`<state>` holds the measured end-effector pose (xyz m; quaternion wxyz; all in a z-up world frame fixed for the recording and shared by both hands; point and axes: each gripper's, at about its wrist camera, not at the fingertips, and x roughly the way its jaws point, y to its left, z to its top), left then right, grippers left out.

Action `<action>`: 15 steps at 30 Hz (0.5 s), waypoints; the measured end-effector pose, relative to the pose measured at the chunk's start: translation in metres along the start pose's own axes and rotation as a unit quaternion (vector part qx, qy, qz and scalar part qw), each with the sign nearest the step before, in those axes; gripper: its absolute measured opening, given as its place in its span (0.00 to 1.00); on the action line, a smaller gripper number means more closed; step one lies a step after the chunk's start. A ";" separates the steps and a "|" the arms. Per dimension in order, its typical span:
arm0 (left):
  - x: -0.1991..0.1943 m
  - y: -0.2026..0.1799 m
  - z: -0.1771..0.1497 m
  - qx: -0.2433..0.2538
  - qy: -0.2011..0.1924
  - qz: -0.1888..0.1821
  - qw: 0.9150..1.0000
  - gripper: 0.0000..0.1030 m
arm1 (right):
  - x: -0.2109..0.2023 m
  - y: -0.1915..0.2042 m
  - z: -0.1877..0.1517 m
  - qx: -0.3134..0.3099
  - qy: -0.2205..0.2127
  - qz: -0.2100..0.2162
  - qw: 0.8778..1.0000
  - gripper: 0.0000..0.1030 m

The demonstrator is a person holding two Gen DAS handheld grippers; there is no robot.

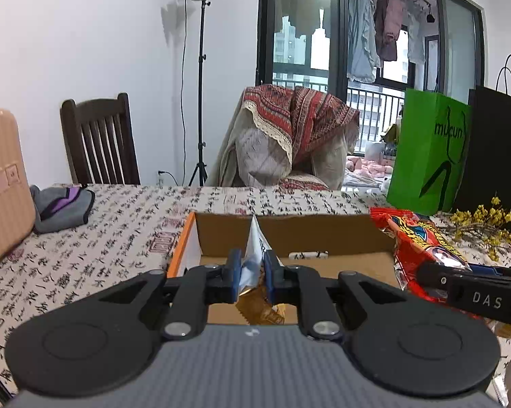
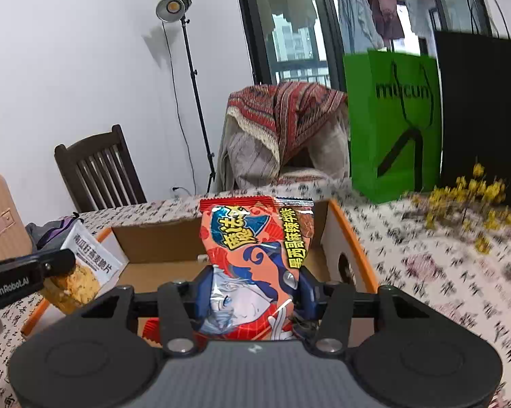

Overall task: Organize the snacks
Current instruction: 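Carry both packets over the cardboard box and open both grippers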

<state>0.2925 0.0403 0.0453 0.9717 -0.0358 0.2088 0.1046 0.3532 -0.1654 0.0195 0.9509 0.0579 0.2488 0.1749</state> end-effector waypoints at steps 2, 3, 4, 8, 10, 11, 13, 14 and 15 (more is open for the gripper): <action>0.003 0.001 -0.003 0.001 0.001 -0.006 1.000 0.15 | 0.003 -0.002 -0.004 -0.003 -0.002 0.003 1.000 0.49; 0.004 0.001 -0.005 0.001 0.002 -0.008 1.000 0.15 | 0.004 -0.001 -0.006 -0.010 -0.002 0.004 1.000 0.49; 0.004 0.002 -0.006 0.000 0.001 -0.012 1.000 0.15 | 0.004 0.000 -0.008 -0.017 -0.002 0.005 1.000 0.49; 0.004 0.005 -0.008 -0.007 -0.004 -0.022 1.000 0.15 | 0.003 0.006 -0.011 -0.041 -0.005 0.003 0.999 0.51; 0.002 0.003 -0.010 -0.006 -0.007 -0.023 1.000 0.21 | 0.004 0.006 -0.011 -0.044 -0.004 0.006 0.999 0.54; 0.002 0.003 -0.010 -0.007 -0.008 -0.024 1.000 0.28 | 0.003 0.005 -0.011 -0.042 -0.007 0.009 0.999 0.65; 0.001 0.003 -0.011 -0.011 -0.012 -0.020 1.000 0.52 | -0.001 0.004 -0.010 -0.037 -0.012 0.014 0.999 0.87; 0.000 0.003 -0.011 -0.013 -0.017 -0.014 1.000 0.67 | -0.003 0.004 -0.009 -0.036 -0.017 0.017 0.999 0.92; -0.001 0.004 -0.011 -0.015 -0.023 -0.008 1.000 0.73 | -0.005 0.003 -0.009 -0.035 -0.021 0.019 0.999 0.92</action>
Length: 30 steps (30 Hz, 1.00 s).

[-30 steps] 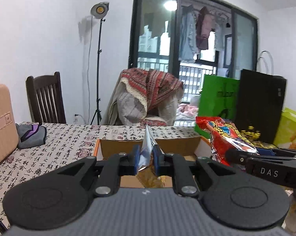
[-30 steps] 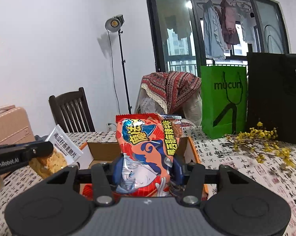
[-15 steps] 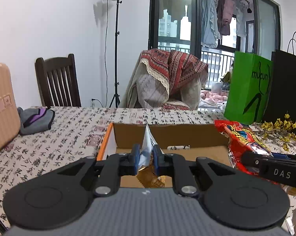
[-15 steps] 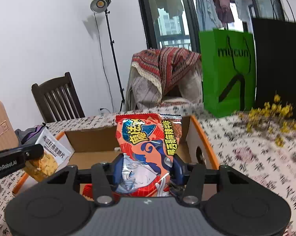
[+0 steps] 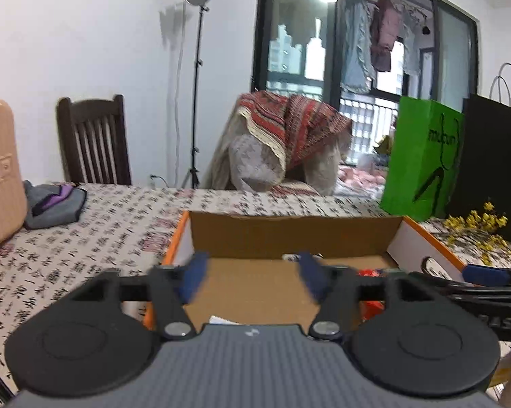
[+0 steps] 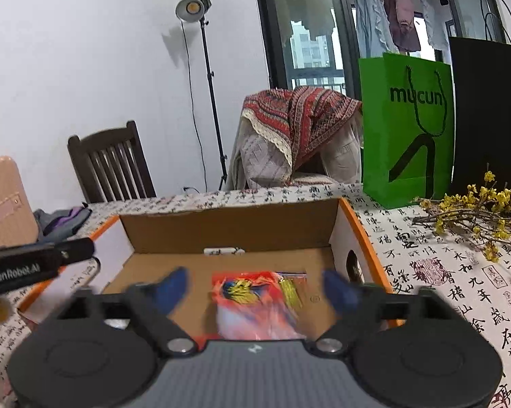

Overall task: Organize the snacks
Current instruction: 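Carry both packets over the cardboard box and open both grippers, then withdraw both tools from the box back toward the snack pile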

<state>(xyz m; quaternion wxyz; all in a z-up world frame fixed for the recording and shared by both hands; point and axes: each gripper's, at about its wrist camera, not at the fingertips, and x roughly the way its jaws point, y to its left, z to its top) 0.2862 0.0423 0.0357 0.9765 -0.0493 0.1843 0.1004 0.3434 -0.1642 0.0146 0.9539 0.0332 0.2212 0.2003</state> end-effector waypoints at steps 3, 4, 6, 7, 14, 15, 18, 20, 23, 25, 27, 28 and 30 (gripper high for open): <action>-0.005 0.002 0.002 -0.010 -0.013 0.009 1.000 0.99 | -0.003 -0.001 0.001 0.002 -0.005 0.000 1.000 1.00; -0.006 0.003 0.003 -0.014 -0.017 0.013 1.000 1.00 | -0.004 -0.001 0.001 0.002 -0.007 0.000 1.000 1.00; -0.009 0.004 0.005 -0.018 -0.018 0.014 1.000 1.00 | -0.004 -0.001 0.002 0.003 -0.007 -0.002 1.000 1.00; -0.010 0.004 0.006 -0.020 -0.018 0.012 1.000 1.00 | -0.005 -0.001 0.002 0.003 -0.008 -0.001 1.000 1.00; -0.026 0.004 0.015 -0.026 -0.033 0.007 0.999 1.00 | -0.023 0.000 0.012 -0.001 -0.029 -0.011 1.000 1.00; -0.030 0.003 0.018 -0.025 -0.038 0.006 0.999 1.00 | -0.028 0.002 0.015 -0.003 -0.033 -0.012 0.999 1.00; -0.041 0.000 0.023 -0.023 -0.050 0.003 0.998 1.00 | -0.041 0.005 0.023 -0.011 -0.036 -0.012 0.999 1.00; -0.049 0.000 0.026 -0.023 -0.055 0.000 0.998 1.00 | -0.050 0.007 0.027 -0.014 -0.041 -0.013 0.999 1.00; -0.061 0.000 0.029 -0.020 -0.061 -0.004 0.998 1.00 | -0.065 0.013 0.029 -0.023 -0.047 -0.014 0.999 1.00; -0.069 -0.002 0.029 -0.014 -0.066 0.000 0.998 1.00 | -0.074 0.016 0.027 -0.030 -0.049 -0.015 0.998 1.00; -0.079 -0.002 0.027 -0.008 -0.072 -0.001 0.997 1.00 | -0.084 0.018 0.024 -0.036 -0.051 -0.014 0.998 1.00; -0.083 -0.001 0.026 -0.006 -0.072 -0.003 0.997 1.00 | -0.088 0.019 0.022 -0.039 -0.051 -0.012 0.998 1.00; -0.091 0.000 0.023 -0.003 -0.072 -0.009 0.997 1.00 | -0.097 0.020 0.017 -0.042 -0.050 -0.013 0.998 1.00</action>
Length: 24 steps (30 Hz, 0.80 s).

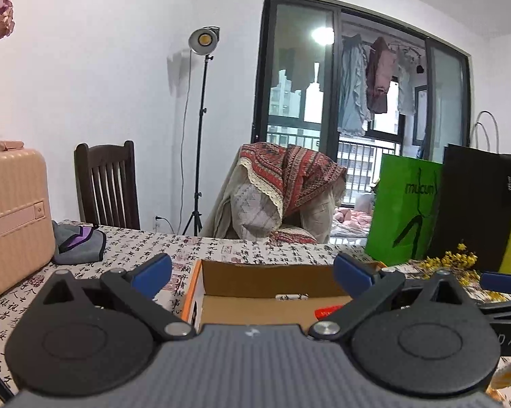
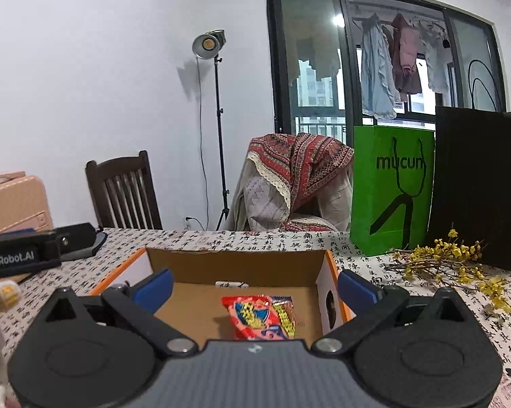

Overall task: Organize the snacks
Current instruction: 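Withdraw both tools from the box back toward the snack pile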

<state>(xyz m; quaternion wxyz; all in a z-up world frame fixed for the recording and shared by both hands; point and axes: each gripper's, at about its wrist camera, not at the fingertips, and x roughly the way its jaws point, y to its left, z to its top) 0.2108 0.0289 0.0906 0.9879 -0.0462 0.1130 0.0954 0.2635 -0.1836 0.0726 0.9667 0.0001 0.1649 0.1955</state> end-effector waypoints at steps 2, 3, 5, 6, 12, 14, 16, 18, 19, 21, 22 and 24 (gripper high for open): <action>-0.009 0.000 -0.003 0.003 -0.002 -0.003 1.000 1.00 | -0.009 0.002 -0.004 -0.003 0.001 0.001 1.000 1.00; -0.013 0.000 -0.004 0.005 -0.003 -0.004 1.000 1.00 | -0.014 0.002 -0.007 -0.005 0.000 0.001 1.000 1.00; -0.021 0.000 -0.008 0.007 -0.002 -0.005 1.000 1.00 | -0.024 0.003 -0.012 -0.007 0.001 0.001 1.000 1.00; -0.025 0.000 -0.010 0.008 -0.001 -0.006 1.000 1.00 | -0.028 0.004 -0.014 -0.010 0.001 0.001 1.000 1.00; -0.043 0.002 -0.026 0.019 0.010 -0.016 1.000 1.00 | -0.050 0.005 -0.030 -0.021 0.009 -0.002 1.000 1.00; -0.048 0.003 -0.031 0.021 0.015 -0.019 0.999 1.00 | -0.056 0.005 -0.036 -0.019 0.013 -0.001 1.000 1.00; -0.054 0.005 -0.037 0.022 0.021 -0.021 0.999 1.00 | -0.062 0.004 -0.042 -0.018 0.017 -0.001 1.000 1.00; -0.059 0.006 -0.042 0.024 0.025 -0.024 0.999 1.00 | -0.068 0.003 -0.049 -0.017 0.022 -0.001 1.000 1.00; -0.061 0.007 -0.044 0.026 0.027 -0.024 0.999 1.00 | -0.070 0.002 -0.051 -0.016 0.025 -0.001 1.000 1.00; -0.066 0.008 -0.049 0.027 0.030 -0.026 0.999 1.00 | -0.076 0.002 -0.059 -0.014 0.030 0.000 0.999 1.00; -0.069 0.009 -0.051 0.027 0.033 -0.028 0.999 1.00 | -0.079 0.002 -0.062 -0.013 0.033 0.000 0.999 1.00; -0.073 0.012 -0.056 0.028 0.038 -0.032 0.998 1.00 | -0.084 0.001 -0.069 -0.010 0.039 -0.001 0.999 1.00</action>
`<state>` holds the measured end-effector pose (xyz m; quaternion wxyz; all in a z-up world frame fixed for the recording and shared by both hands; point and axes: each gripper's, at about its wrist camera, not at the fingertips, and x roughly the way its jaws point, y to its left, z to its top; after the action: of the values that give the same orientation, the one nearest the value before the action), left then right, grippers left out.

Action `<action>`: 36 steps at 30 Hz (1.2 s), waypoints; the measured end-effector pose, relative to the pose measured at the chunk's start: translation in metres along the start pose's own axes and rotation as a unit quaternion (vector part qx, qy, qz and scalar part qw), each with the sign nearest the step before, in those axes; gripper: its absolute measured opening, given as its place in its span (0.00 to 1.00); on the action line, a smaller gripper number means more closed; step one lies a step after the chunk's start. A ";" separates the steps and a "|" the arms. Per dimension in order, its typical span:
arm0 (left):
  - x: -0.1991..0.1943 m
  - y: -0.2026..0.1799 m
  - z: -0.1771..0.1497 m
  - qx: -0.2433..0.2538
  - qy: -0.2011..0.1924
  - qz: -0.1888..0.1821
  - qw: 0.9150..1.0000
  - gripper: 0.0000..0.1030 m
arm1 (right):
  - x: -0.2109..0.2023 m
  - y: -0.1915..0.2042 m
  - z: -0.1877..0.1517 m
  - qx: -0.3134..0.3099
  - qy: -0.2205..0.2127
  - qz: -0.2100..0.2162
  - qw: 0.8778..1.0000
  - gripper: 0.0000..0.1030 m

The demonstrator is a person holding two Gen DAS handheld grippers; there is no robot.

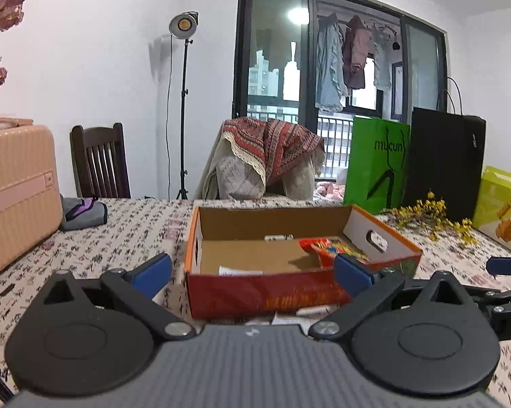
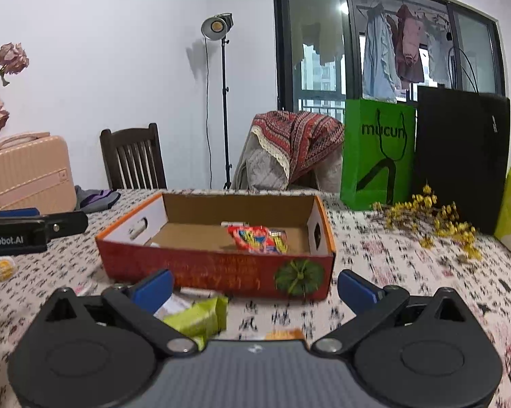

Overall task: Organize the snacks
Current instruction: 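Withdraw both tools from the box back toward the snack pile, then grasp a white cookie packet with the right gripper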

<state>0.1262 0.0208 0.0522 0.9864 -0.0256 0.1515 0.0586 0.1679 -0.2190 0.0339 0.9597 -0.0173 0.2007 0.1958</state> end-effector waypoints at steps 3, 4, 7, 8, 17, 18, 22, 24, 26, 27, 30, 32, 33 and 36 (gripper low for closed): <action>-0.005 0.003 -0.009 -0.006 0.006 -0.003 1.000 1.00 | -0.006 -0.002 -0.010 0.005 0.009 0.000 1.000 1.00; -0.007 0.004 -0.011 -0.009 0.009 -0.006 1.000 1.00 | -0.008 -0.002 -0.014 0.007 0.012 0.001 1.000 1.00; -0.013 0.006 -0.019 -0.011 0.015 -0.010 1.000 1.00 | -0.012 -0.003 -0.021 0.010 0.020 -0.001 1.000 1.00; -0.014 0.007 -0.022 -0.010 0.016 -0.012 1.000 1.00 | -0.014 -0.004 -0.024 0.011 0.022 -0.001 1.000 1.00; -0.020 0.024 -0.040 -0.012 0.034 -0.007 0.999 1.00 | -0.017 -0.012 -0.044 0.029 0.051 0.012 0.998 1.00; -0.020 0.027 -0.043 -0.014 0.039 -0.007 0.999 1.00 | -0.017 -0.013 -0.046 0.029 0.055 0.015 0.998 1.00; -0.022 0.031 -0.051 -0.016 0.054 -0.012 0.998 1.00 | -0.017 -0.013 -0.053 0.028 0.068 0.019 0.997 1.00; -0.024 0.032 -0.055 -0.016 0.056 -0.016 0.998 1.00 | -0.018 -0.011 -0.056 0.027 0.073 0.020 0.997 1.00; -0.025 0.033 -0.057 -0.016 0.058 -0.016 0.998 1.00 | -0.018 -0.010 -0.058 0.025 0.077 0.016 0.997 1.00; -0.025 0.033 -0.058 -0.016 0.058 -0.016 0.998 1.00 | -0.017 -0.009 -0.059 0.024 0.079 0.015 0.997 1.00; -0.025 0.035 -0.059 -0.018 0.059 -0.015 0.998 1.00 | -0.014 -0.008 -0.060 0.024 0.084 0.018 0.996 1.00; -0.025 0.035 -0.060 -0.019 0.060 -0.016 0.998 1.00 | -0.011 -0.006 -0.060 0.023 0.088 0.020 0.996 1.00; -0.024 0.036 -0.060 -0.020 0.061 -0.016 0.998 1.00 | -0.010 -0.005 -0.060 0.024 0.091 0.019 0.995 1.00; -0.023 0.036 -0.061 -0.022 0.064 -0.018 0.998 1.00 | -0.002 -0.002 -0.060 0.028 0.104 0.008 0.994 1.00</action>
<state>0.0817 0.0500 0.0002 0.9748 -0.0533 0.2125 0.0427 0.1447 -0.2284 -0.0210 0.9322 -0.0090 0.3049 0.1948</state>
